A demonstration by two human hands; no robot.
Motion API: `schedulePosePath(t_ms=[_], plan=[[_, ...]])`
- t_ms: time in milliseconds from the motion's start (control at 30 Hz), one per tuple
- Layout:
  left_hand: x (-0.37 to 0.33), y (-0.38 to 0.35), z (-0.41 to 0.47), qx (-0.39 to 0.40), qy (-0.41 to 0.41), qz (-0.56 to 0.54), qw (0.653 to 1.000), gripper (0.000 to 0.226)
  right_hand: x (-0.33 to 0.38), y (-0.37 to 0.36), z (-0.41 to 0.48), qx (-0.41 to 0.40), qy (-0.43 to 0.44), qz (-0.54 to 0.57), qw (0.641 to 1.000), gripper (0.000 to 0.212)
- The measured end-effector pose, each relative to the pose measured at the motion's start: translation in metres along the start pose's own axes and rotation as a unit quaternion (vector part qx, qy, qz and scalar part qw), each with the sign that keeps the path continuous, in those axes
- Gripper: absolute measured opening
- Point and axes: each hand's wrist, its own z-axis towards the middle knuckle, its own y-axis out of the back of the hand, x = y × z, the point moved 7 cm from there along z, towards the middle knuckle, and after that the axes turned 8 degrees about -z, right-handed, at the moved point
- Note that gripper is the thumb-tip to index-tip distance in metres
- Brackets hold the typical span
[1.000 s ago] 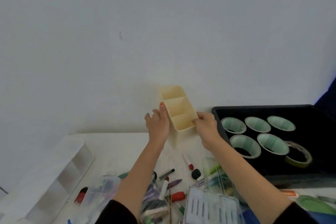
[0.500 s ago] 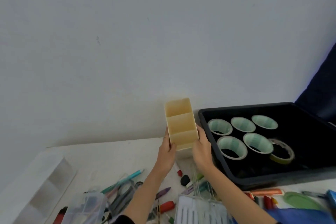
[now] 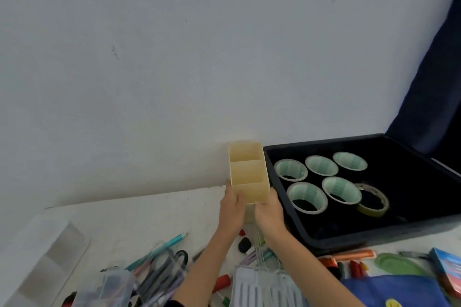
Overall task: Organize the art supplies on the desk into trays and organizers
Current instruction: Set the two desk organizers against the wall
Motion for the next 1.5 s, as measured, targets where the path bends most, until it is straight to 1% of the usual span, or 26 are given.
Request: schedulePosePath(t_ms=[100,233,333,467,600,667,733,800,867,1000,1100,1200,1300,1367,1433,1500], plan=[[0.008,-0.001,-0.006,0.029,0.055,-0.068,0.996,0.046,-0.004,0.004,-0.008,-0.049,-0.005,0.009,0.999,0.028],[0.011,0.002,-0.003,0.023,0.051,-0.077,0.995,0.046,-0.007,0.001,-0.011,-0.094,-0.049,0.082,0.991,0.030],[0.010,0.001,0.003,0.013,0.059,-0.091,0.994,0.047,-0.009,-0.002,-0.005,-0.092,-0.085,0.117,0.985,0.031],[0.010,0.003,0.008,0.006,0.064,-0.075,0.995,0.046,-0.011,-0.005,-0.001,-0.073,-0.106,0.116,0.985,0.026],[0.004,0.006,0.007,0.001,0.059,-0.056,0.997,0.044,-0.007,-0.006,-0.002,-0.070,-0.109,0.109,0.986,0.030],[-0.003,0.006,0.003,0.020,0.069,-0.047,0.996,0.044,-0.003,-0.006,-0.005,-0.073,-0.103,0.091,0.988,0.031],[-0.008,0.009,-0.003,0.031,0.093,-0.035,0.995,0.050,0.000,-0.003,-0.011,-0.082,-0.092,0.065,0.990,0.034],[-0.011,0.018,-0.008,0.008,0.111,-0.028,0.993,0.057,0.005,-0.001,-0.016,-0.079,-0.076,0.054,0.993,0.039],[-0.017,0.027,-0.014,-0.018,0.100,-0.033,0.994,0.058,0.011,-0.005,-0.022,-0.057,-0.069,0.062,0.994,0.041],[-0.033,0.054,-0.036,-0.051,0.082,-0.074,0.993,0.044,0.030,-0.019,-0.034,-0.007,-0.048,0.107,0.993,0.039],[-0.046,0.084,-0.052,-0.080,0.071,-0.070,0.992,0.037,0.054,-0.034,-0.045,0.046,-0.016,0.111,0.993,0.040],[-0.055,0.128,-0.067,-0.139,0.054,-0.053,0.987,0.032,0.071,-0.066,-0.056,0.105,0.007,0.098,0.990,0.042],[-0.061,0.182,-0.088,-0.198,0.027,0.001,0.980,0.028,0.082,-0.113,-0.073,0.169,0.020,0.072,0.983,0.041],[-0.060,0.214,-0.101,-0.234,0.024,0.049,0.971,0.028,0.089,-0.141,-0.087,0.215,0.033,0.054,0.974,0.035],[-0.057,0.249,-0.117,-0.279,0.019,0.110,0.954,0.029,0.095,-0.169,-0.105,0.269,0.037,0.050,0.961,0.029],[-0.054,0.280,-0.132,-0.313,0.010,0.186,0.931,0.029,0.101,-0.195,-0.123,0.310,0.041,0.046,0.949,0.026]])
